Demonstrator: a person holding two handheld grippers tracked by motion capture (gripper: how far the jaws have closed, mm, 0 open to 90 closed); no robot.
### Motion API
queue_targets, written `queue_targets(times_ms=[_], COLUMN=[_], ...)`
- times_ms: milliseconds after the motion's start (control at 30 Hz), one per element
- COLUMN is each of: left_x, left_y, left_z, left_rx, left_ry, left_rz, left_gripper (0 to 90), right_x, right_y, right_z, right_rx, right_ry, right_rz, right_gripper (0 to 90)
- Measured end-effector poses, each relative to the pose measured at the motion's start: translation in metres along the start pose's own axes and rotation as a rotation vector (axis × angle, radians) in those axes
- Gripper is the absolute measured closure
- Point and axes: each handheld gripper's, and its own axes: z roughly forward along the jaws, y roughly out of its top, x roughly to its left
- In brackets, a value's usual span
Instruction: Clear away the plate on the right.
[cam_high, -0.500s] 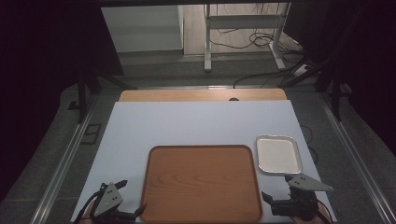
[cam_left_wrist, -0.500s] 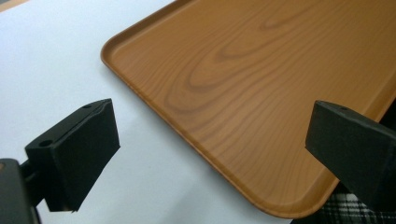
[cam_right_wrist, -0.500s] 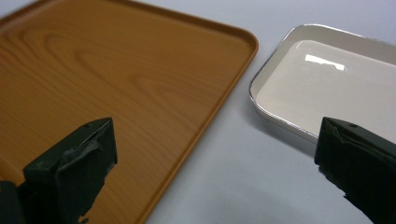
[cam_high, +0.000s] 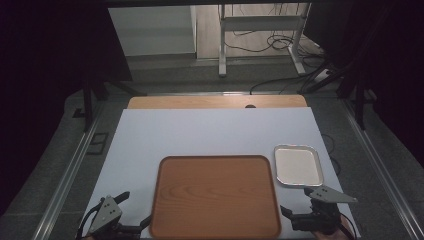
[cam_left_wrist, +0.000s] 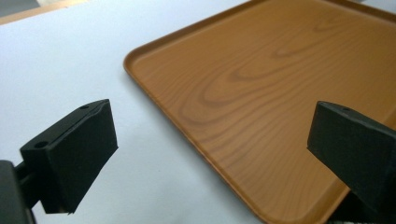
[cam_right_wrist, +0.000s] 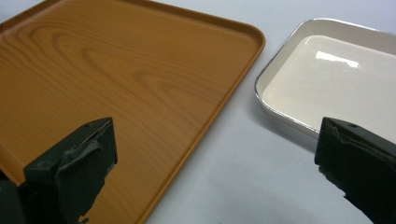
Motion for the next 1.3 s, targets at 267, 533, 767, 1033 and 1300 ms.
queue_targets(times_ms=[267,533,767,1033,1300], left_x=[0.002,0.002,0.001,0.000,0.000], left_y=[0.000,0.000,0.000,0.001,0.001], left_z=[0.000,0.001,0.001,0.002,0.002], left_rx=[-0.001,0.007,0.010,0.019,0.021], left_ry=[-0.001,0.002,0.005,0.005,0.002], left_rz=[-0.015,-0.017,-0.012,0.003,0.007], left_gripper=[1.7,1.8,1.9,2.4,2.4], right_x=[-0.001,-0.002,-0.005,-0.012,-0.017], right_y=[0.001,0.002,0.003,0.006,0.007], right_z=[0.000,0.001,0.002,0.006,0.010], right_rx=[0.001,-0.001,-0.006,-0.017,-0.019], right_ry=[-0.006,-0.021,-0.024,-0.026,-0.034], right_rz=[0.000,-0.019,-0.008,0.004,0.011], right_gripper=[0.0,0.0,0.0,0.0,0.0])
